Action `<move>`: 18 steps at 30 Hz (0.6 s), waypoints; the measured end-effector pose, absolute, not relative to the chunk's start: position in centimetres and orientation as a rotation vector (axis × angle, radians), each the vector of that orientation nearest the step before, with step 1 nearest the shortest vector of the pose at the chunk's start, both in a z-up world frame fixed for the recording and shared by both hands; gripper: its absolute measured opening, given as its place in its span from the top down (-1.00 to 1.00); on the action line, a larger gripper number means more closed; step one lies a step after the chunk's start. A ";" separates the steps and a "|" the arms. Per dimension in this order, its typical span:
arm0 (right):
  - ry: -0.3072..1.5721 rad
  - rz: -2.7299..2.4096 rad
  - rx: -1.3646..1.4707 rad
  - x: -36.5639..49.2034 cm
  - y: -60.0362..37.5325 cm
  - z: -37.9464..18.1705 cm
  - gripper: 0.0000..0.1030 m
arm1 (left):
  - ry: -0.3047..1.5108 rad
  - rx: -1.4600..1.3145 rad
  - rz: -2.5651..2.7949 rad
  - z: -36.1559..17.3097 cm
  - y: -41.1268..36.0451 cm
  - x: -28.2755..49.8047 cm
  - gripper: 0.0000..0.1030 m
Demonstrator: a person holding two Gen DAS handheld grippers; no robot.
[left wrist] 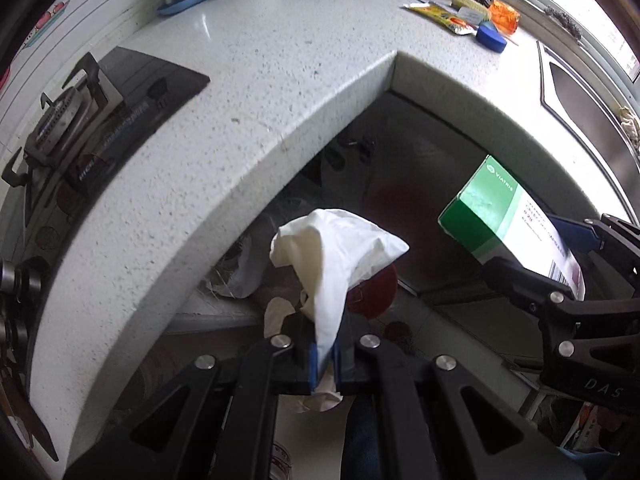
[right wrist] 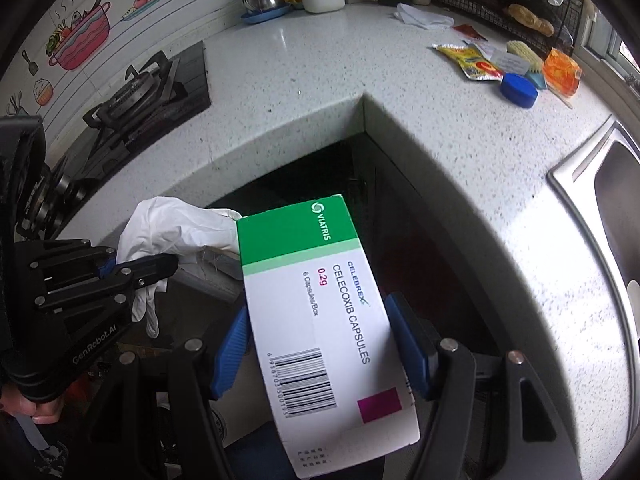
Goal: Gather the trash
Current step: 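Lift the tissue and box and carry them down into the cabinet, then open the left tool to drop the white tissue into the red bin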
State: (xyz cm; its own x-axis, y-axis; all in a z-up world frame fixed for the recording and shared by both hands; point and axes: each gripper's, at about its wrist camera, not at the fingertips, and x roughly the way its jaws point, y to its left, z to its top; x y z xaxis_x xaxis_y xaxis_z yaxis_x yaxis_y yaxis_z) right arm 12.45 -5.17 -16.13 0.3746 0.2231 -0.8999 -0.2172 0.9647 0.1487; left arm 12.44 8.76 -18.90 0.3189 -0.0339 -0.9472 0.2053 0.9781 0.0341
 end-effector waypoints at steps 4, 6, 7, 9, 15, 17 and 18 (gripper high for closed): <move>1.179 0.269 -0.001 12.5 -5.3 -19.0 -0.24 | 1.270 0.161 -0.167 -22.3 8.5 12.6 0.91; 1.181 0.266 -0.013 12.3 -5.5 -20.6 -0.24 | 1.288 0.162 -0.172 -24.1 8.1 12.9 0.91; 1.183 0.265 -0.015 12.2 -5.7 -21.5 -0.24 | 1.297 0.163 -0.172 -25.1 7.9 13.0 0.91; 1.194 0.255 -0.014 12.3 -6.2 -23.3 -0.24 | 1.309 0.171 -0.175 -27.1 7.3 13.2 0.90; 1.212 0.220 -0.024 12.7 -7.9 -28.7 -0.24 | 1.335 0.214 -0.220 -33.5 5.4 14.3 0.89; 1.221 0.205 -0.016 12.8 -8.6 -30.4 -0.24 | 1.341 0.215 -0.232 -35.4 5.0 14.9 0.89; 1.224 0.198 -0.012 12.8 -9.0 -31.2 -0.24 | 1.340 0.216 -0.236 -36.3 4.8 15.2 0.89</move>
